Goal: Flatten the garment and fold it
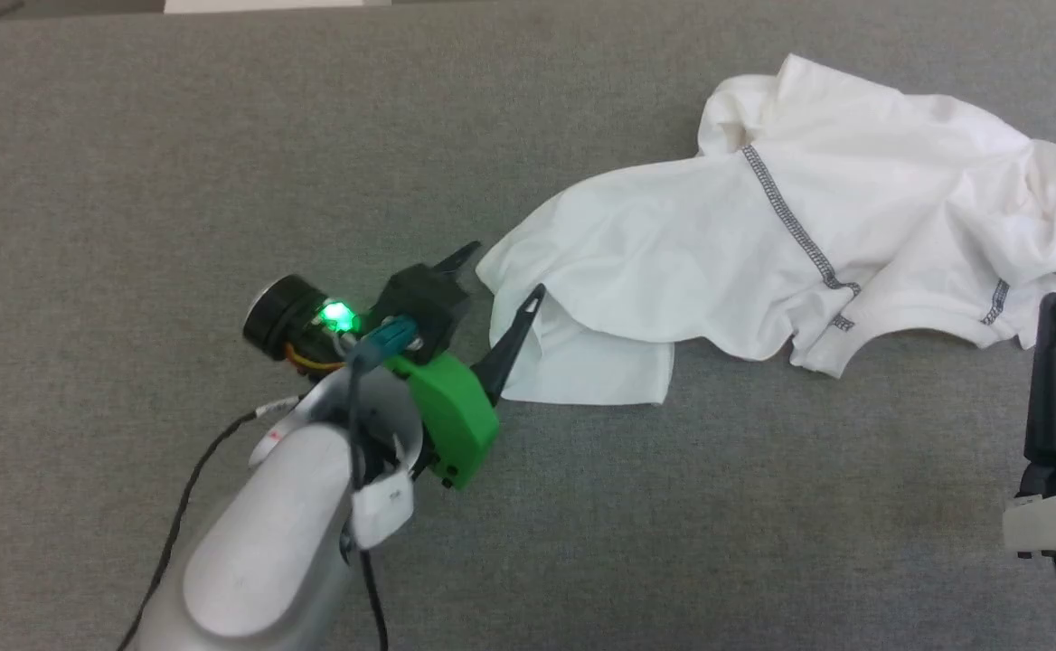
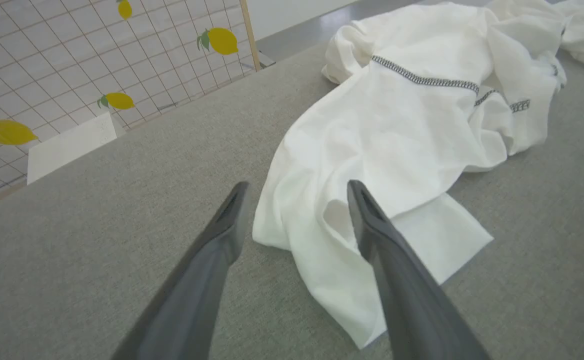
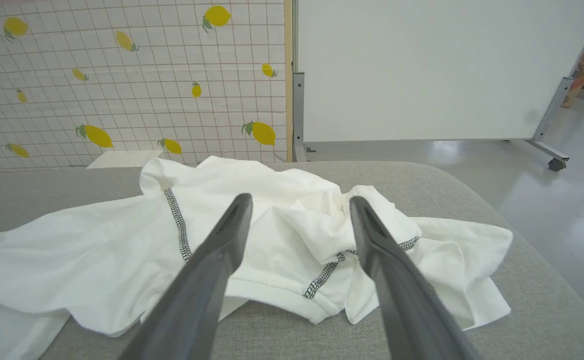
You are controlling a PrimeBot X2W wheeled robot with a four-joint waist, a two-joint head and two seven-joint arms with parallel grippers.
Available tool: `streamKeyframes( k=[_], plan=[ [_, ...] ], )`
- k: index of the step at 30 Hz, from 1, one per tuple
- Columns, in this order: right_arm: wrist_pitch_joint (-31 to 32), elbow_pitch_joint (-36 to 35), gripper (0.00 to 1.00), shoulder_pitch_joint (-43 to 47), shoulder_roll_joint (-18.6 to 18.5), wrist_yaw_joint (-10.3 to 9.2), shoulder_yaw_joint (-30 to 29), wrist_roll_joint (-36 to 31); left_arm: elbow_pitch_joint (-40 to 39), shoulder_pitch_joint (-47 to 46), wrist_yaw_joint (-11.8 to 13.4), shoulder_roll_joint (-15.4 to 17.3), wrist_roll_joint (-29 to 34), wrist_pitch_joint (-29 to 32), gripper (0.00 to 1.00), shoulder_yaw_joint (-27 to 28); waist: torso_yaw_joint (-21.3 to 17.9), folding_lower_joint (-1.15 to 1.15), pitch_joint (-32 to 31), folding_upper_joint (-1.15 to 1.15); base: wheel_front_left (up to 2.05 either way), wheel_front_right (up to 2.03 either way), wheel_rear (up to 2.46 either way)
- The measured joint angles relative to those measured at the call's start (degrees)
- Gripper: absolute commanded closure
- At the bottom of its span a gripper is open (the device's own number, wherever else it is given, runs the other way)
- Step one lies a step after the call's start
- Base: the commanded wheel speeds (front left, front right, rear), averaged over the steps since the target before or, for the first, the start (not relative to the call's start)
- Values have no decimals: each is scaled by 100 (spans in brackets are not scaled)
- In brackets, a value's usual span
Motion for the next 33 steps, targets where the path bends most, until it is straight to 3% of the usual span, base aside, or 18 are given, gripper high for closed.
streamKeyframes(
  k=[4, 14, 15, 16, 22, 28, 33],
  plan=[
    [20, -13, 0, -17, 1, 0, 88, 44, 176, -502, -7, 287, -383, 599, 0, -602, -49, 0, 220, 0, 0, 0, 0],
    [-10, 146, 0, -36, 0, 0, 234, 151, 485, -1244, -14, 898, -666, 1984, 0, -1521, -234, 0, 612, 0, 0, 0, 0],
    [-18, 167, 0, -41, 1, 0, 242, 159, 466, -1314, -14, 938, -716, 2028, 91, -1583, -246, 0, 630, 0, 0, 0, 0],
    [-34, 199, 0, -57, 0, 0, 254, 185, 445, -1391, -14, 995, -755, 2036, 100, -1682, -261, 0, 646, 0, 0, 0, 0],
    [-75, 355, 0, -88, 0, 0, 256, 204, 393, -1382, 2, 1007, -1125, 1773, 100, -1636, -244, 0, 542, 0, 0, 0, 0],
    [-33, 371, 0, -81, 0, 0, 180, 196, -441, -845, 590, 1230, -1653, 1120, 100, -772, -117, 0, 238, 0, 0, 0, 0],
    [65, 389, 0, -32, 0, 0, 146, 193, -1366, 39, 1269, 1844, -1958, 857, 100, 70, 86, 0, 10, 0, 0, 0, 0]
  ],
)
